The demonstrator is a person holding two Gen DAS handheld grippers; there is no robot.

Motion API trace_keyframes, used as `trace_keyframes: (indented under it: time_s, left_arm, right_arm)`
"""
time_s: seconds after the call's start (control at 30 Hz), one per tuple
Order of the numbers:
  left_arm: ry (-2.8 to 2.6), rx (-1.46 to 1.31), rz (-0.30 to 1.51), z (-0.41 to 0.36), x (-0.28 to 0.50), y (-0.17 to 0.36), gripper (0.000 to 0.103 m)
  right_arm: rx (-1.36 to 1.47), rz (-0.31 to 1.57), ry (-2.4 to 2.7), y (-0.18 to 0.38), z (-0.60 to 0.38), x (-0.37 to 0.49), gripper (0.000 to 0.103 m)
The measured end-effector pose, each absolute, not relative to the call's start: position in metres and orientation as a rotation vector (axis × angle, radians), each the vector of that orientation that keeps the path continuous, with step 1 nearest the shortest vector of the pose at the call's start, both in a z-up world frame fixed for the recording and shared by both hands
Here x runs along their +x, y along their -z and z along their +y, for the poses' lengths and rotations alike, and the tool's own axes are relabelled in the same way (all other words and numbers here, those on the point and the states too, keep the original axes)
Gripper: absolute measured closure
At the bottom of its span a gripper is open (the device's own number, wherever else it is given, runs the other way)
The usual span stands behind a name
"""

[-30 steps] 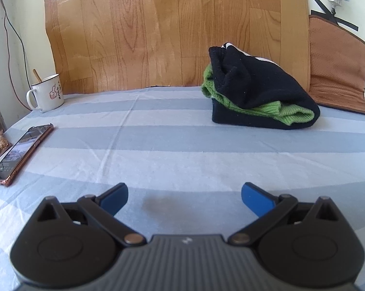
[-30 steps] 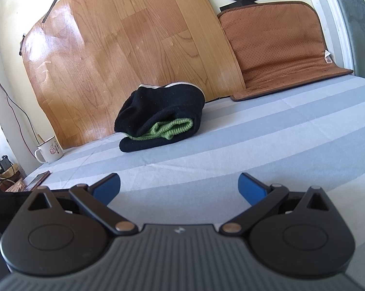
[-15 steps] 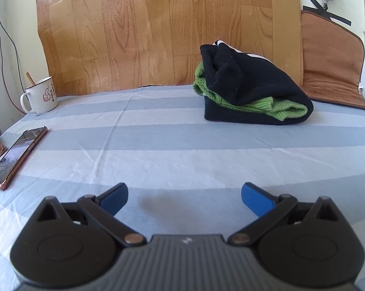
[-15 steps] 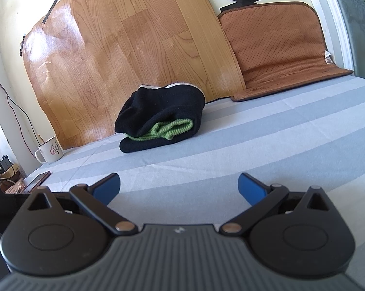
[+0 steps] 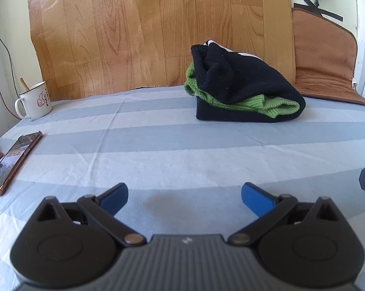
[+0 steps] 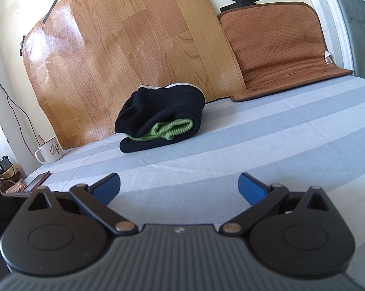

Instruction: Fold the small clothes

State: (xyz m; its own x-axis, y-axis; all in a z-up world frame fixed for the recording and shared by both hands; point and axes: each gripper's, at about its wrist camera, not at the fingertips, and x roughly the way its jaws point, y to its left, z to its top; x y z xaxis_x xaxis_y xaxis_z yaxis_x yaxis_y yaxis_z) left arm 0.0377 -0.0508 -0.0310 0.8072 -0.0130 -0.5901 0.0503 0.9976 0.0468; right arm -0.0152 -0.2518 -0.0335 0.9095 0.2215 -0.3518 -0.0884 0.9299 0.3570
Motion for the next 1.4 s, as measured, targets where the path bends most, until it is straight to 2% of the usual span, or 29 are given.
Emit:
trace_keyframes:
  time_s: [1.4]
  left_arm:
    - [0.023, 0.067, 0.643, -0.0480, 0.0404, 0.0316, 0.000]
  right_arm:
    - [0.348, 0.407, -0.170, 0.0341, -0.2518, -0.0141, 0.000]
